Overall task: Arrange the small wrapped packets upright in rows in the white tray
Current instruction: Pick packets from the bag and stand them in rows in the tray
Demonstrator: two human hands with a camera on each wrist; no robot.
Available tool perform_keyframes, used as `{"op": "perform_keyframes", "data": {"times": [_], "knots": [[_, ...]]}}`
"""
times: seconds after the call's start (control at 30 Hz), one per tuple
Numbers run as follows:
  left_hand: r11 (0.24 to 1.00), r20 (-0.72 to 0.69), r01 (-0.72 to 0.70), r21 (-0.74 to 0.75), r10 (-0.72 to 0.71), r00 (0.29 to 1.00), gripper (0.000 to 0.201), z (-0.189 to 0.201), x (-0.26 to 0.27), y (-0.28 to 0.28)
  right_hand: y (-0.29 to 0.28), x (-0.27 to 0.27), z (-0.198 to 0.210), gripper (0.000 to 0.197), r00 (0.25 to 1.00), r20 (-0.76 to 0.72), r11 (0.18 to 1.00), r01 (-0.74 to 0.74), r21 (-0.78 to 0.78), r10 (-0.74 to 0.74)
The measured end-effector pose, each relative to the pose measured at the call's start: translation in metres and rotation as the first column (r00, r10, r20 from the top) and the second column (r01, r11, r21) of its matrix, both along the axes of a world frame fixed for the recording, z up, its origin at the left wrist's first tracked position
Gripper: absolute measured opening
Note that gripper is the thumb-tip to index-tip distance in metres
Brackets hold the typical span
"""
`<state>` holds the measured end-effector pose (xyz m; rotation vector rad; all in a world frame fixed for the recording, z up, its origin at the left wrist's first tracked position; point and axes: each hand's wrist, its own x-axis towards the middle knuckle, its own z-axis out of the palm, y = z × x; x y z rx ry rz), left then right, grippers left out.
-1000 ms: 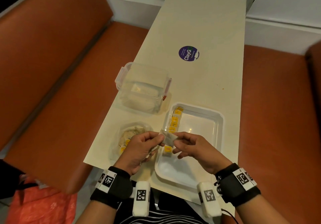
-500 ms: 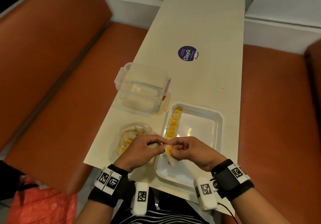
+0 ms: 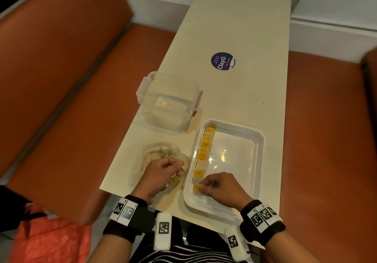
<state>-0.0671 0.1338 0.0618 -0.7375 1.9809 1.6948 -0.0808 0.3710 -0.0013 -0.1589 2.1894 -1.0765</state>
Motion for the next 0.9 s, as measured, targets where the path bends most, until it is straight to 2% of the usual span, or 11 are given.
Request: {"op": "perform_keyframes", "data": {"times": [0.17, 0.27, 0.47, 0.57, 0.7, 0.8, 0.9], "knots": [[1.0, 0.007, 0.005, -0.003, -0.005, 1.0, 0.018, 0.001, 0.002, 0.001, -0.007, 0.001, -0.015, 0.014, 0.989, 0.104, 0.989, 0.115, -0.096, -0.105], [1.0, 0.011, 0.011, -0.003, -0.011, 1.0, 0.019, 0.002, 0.003, 0.002, -0.009, -0.002, -0.019, 0.016, 0.983, 0.125, 0.984, 0.146, -0.1, -0.133], [1.0, 0.03, -0.007, 0.016, 0.007, 1.0, 0.025, 0.003, 0.006, 0.005, -0.013, -0.003, -0.023, 0.01, 0.968, -0.038, 0.968, 0.251, 0.027, -0.25], [1.0, 0.043, -0.004, 0.018, 0.003, 0.999, 0.026, 0.002, 0.006, 0.007, -0.017, -0.003, -0.021, 0.004, 0.953, -0.053, 0.953, 0.302, 0.036, -0.3], [0.998, 0.052, -0.024, 0.052, 0.021, 0.998, 0.026, 0.002, 0.007, 0.009, -0.021, -0.003, -0.018, 0.009, 0.945, -0.022, 0.945, 0.326, 0.036, -0.325], [0.994, 0.086, -0.052, 0.092, 0.044, 0.995, 0.035, 0.004, 0.007, 0.011, -0.02, -0.003, -0.012, 0.017, 0.933, -0.095, 0.935, 0.353, 0.046, -0.347], [0.974, 0.118, -0.104, 0.202, 0.081, 0.99, 0.051, 0.007, 0.006, 0.015, -0.02, -0.006, 0.011, 0.018, 0.918, -0.14, 0.929, 0.368, -0.039, -0.37]]}}
